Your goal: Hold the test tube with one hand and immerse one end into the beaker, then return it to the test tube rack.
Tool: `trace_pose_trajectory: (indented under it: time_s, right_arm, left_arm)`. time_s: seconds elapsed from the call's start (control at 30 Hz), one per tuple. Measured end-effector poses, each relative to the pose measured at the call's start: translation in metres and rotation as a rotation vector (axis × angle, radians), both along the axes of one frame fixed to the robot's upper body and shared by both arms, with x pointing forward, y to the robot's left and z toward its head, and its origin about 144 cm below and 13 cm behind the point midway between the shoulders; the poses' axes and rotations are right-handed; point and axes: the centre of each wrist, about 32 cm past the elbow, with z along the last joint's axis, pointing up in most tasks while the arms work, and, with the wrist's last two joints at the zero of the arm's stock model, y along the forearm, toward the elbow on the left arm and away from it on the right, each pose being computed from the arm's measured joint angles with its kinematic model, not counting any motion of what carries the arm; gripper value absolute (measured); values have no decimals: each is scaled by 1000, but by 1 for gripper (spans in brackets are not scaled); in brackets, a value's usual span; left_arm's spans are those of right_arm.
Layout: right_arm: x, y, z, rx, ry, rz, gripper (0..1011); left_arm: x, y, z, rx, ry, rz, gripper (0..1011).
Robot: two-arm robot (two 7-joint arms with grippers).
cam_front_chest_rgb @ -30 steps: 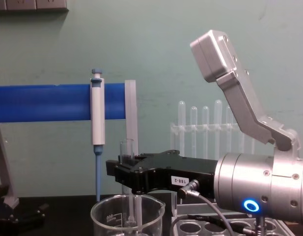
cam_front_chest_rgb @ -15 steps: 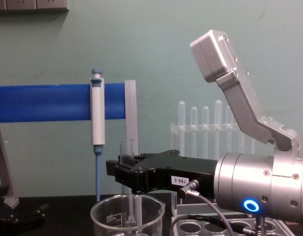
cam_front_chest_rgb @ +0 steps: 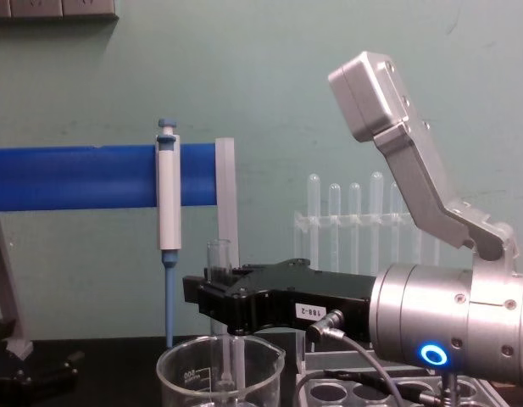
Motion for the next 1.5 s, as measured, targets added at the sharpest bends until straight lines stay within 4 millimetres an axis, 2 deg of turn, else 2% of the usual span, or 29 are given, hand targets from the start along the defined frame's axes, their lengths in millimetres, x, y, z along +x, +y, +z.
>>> trace_pose_trajectory:
  time_s: [1.5]
  right_arm:
    - [0,0,0,0,0,0,226]
  left_arm:
    - [0,0,0,0,0,0,1000]
